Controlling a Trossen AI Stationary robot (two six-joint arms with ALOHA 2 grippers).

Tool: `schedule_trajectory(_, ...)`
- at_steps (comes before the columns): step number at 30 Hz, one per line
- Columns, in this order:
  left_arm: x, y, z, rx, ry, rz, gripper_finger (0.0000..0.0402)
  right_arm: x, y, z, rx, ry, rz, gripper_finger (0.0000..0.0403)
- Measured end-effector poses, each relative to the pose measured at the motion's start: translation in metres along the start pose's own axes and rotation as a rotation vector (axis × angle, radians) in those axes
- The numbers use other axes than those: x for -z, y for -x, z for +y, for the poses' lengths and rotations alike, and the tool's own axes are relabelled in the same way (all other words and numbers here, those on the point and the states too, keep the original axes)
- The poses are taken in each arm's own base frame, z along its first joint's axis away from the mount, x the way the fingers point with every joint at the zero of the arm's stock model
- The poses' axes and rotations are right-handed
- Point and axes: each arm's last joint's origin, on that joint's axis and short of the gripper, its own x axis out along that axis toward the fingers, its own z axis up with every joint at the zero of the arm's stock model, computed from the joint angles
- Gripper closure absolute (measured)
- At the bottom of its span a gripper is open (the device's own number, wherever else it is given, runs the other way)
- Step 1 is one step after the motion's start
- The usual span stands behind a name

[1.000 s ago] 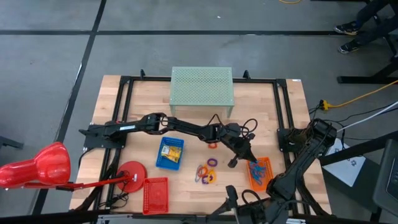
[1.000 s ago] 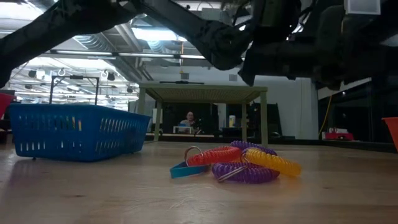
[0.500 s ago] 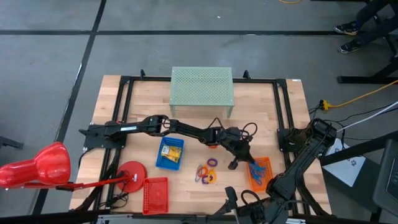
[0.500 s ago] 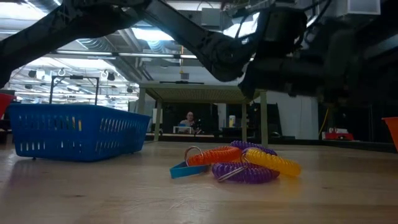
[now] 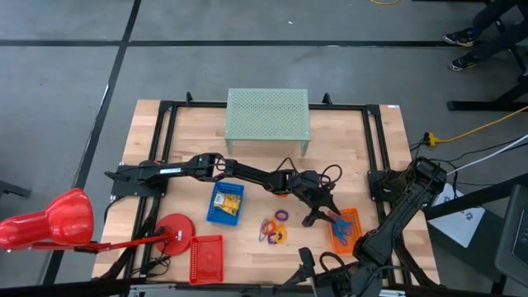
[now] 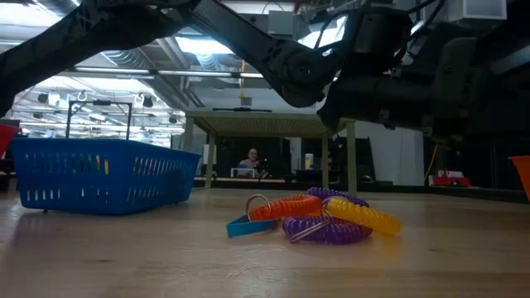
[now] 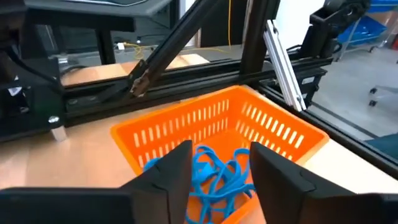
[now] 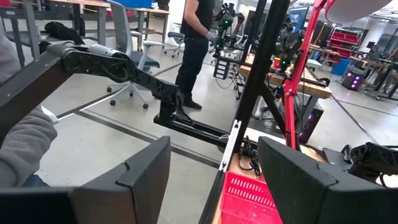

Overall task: Pick & Place Office Desk Supplies
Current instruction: Put the blue rubber band into the orange bin

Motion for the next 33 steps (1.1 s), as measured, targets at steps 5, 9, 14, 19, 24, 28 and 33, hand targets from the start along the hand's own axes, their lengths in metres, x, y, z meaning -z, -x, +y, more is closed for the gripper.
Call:
schedule_trajectory(5,-0.015,0.01,0.006,0.009,0.006,0.023,0.0225,0.0,0.002,0.003,-0.009,0.006,-0.002,0.016)
schedule_trajectory(9,-0.038,0.03,0.019,-0.007,0.027,0.047,0.0232,-0.004,0.01,0.011,0.021,0.032,-0.006,0.016)
schedule_trajectory(14,-0.062,0.049,0.017,-0.007,0.046,0.139,0.0246,-0.007,0.023,0.021,0.122,0.057,0.01,0.016)
schedule_trajectory(19,-0.089,0.08,-0.003,-0.004,0.052,0.38,0.0253,-0.007,0.028,0.027,0.152,0.064,0.018,0.016)
schedule_trajectory(24,-0.097,0.109,-0.031,-0.087,0.087,0.702,0.0252,-0.007,0.031,0.027,0.228,0.069,0.032,0.016)
schedule_trajectory(28,-0.103,0.112,-0.061,-0.098,0.147,0.82,0.0253,-0.004,0.031,0.026,0.252,0.074,0.059,0.016)
schedule_trajectory(33,-0.101,0.092,-0.119,-0.167,0.138,0.919,0.0254,0.003,0.033,0.029,0.232,-0.006,0.096,0.016)
